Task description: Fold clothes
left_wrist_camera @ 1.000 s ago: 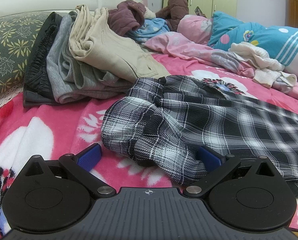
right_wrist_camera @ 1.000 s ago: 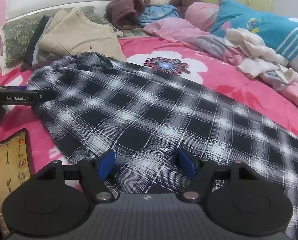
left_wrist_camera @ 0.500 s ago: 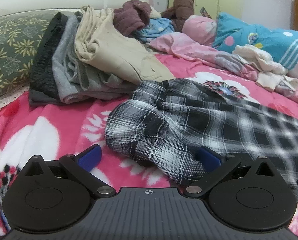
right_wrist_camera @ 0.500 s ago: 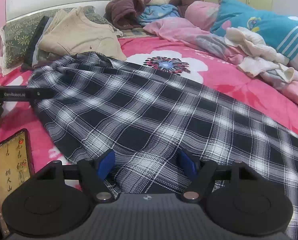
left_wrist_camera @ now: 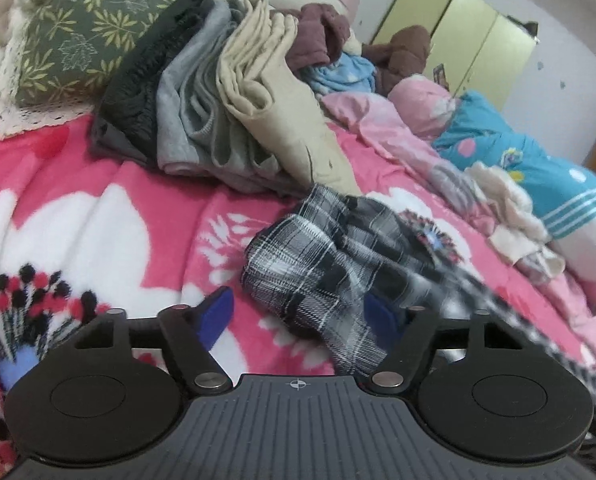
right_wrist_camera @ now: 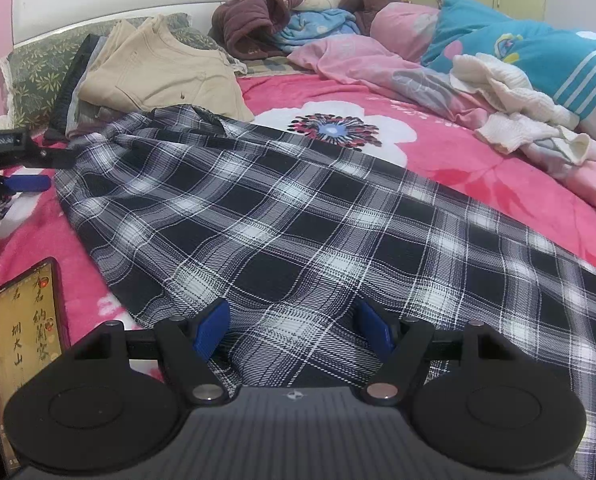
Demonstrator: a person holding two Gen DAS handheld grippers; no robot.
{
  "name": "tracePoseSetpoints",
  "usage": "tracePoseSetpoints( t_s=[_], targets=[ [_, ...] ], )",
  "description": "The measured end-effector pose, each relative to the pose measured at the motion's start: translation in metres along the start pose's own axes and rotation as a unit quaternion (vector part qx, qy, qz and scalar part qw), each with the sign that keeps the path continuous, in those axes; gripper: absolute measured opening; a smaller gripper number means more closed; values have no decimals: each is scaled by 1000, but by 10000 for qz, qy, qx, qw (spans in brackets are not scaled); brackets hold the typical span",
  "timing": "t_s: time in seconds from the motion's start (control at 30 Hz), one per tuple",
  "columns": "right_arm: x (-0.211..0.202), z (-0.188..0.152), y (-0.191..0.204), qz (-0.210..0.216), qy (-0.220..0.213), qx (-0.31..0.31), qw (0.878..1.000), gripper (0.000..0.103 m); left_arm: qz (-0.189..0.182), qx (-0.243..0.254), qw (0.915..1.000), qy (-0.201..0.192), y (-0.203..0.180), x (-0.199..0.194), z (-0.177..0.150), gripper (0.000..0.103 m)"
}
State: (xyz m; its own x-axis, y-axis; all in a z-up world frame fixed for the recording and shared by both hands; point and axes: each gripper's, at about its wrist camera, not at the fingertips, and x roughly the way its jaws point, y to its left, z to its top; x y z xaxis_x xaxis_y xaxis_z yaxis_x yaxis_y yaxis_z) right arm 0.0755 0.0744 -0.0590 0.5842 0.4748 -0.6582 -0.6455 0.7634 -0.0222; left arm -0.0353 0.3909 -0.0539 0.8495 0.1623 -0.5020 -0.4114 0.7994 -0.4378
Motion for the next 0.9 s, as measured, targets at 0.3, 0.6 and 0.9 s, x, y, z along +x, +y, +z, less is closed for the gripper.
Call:
tracePoseSetpoints(
  t_s=[0.3,0.6,0.9],
  targets=[
    [1,0,-2,43,-11,21,10000,74,-402,-514,9968,467,0,9,0,63],
    [1,1,-3,58,-15,36,10000,74,-415,-1290,9896,485,15,28,2,64],
    [1,1,-3,75,-15,49,10000,74,-128,-1601,9870,91,11,37,4,62]
  ],
)
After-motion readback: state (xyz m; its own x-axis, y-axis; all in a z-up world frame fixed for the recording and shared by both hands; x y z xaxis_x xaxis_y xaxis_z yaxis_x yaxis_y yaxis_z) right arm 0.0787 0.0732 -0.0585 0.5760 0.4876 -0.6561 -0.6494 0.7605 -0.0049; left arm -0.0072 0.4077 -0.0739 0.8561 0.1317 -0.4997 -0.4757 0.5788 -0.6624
